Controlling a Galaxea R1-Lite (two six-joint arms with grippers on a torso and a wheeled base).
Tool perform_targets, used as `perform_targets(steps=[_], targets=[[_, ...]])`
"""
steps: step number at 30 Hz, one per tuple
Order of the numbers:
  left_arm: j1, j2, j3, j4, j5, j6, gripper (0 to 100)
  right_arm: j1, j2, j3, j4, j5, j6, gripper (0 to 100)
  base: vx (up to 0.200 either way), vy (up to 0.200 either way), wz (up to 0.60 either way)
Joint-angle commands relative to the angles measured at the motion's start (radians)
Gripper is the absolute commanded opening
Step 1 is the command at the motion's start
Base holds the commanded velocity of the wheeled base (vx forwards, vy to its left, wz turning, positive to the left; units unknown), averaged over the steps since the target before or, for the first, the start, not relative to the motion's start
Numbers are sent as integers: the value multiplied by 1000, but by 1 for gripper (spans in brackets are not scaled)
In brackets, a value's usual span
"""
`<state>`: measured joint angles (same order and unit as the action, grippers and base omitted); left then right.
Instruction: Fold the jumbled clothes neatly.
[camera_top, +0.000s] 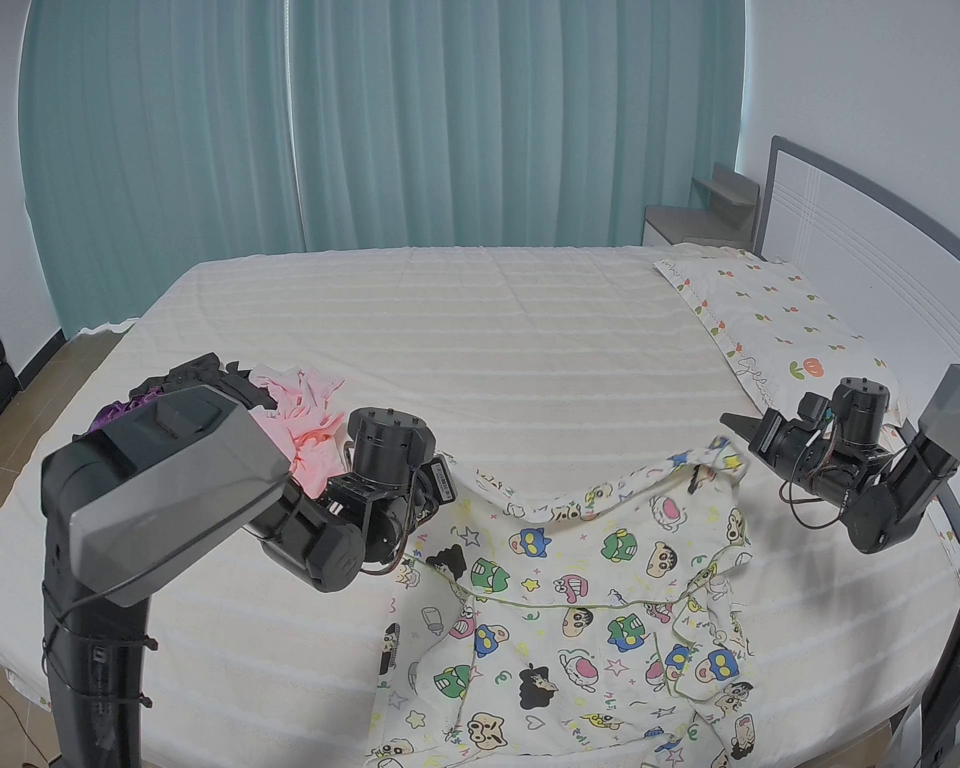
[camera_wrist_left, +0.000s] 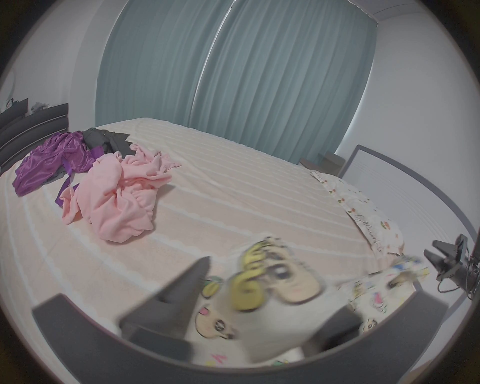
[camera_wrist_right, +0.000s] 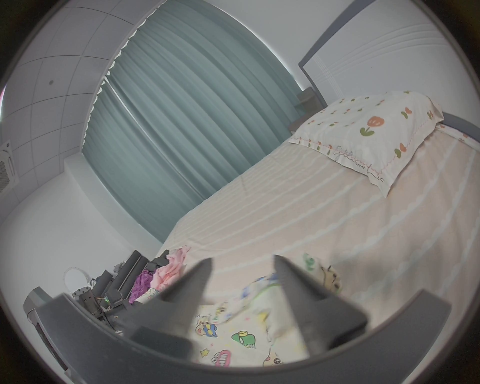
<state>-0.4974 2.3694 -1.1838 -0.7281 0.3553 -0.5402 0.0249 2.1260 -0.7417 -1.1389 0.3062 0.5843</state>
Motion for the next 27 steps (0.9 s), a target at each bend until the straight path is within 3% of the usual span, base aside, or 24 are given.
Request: perform_targets(steps=[1, 2, 4, 11, 14, 17, 22, 27], targets=[[59, 157, -119, -1, 42, -1, 100, -11, 167, -100, -7, -58, 2, 100, 0, 0, 0], [85, 185, -154, -2, 60, 0, 100, -23, 192, -136, -5, -113, 3, 100, 0, 0, 0], [115, 200, -184, -4, 68, -1, 100, -39, 201, -145, -5, -148, 12, 100, 0, 0, 0], [188, 197, -217, -2, 68, 2, 100, -105, 166, -56, 4, -142, 29, 100, 0, 0, 0], [226, 157, -192, -1, 68, -3, 100, -141, 127, 67, 4, -88, 25, 100, 0, 0, 0], [241, 77, -106, -1, 60, -21, 100, -158, 103, 180, -1, -42, -29, 100, 0, 0, 0], [232, -47, 52, -13, 45, -87, 100, -177, 112, 269, -1, -33, -181, 100, 0, 0, 0], [197, -268, 339, -25, -82, -245, 100, -140, 112, 318, 2, -44, -307, 100, 0, 0, 0]])
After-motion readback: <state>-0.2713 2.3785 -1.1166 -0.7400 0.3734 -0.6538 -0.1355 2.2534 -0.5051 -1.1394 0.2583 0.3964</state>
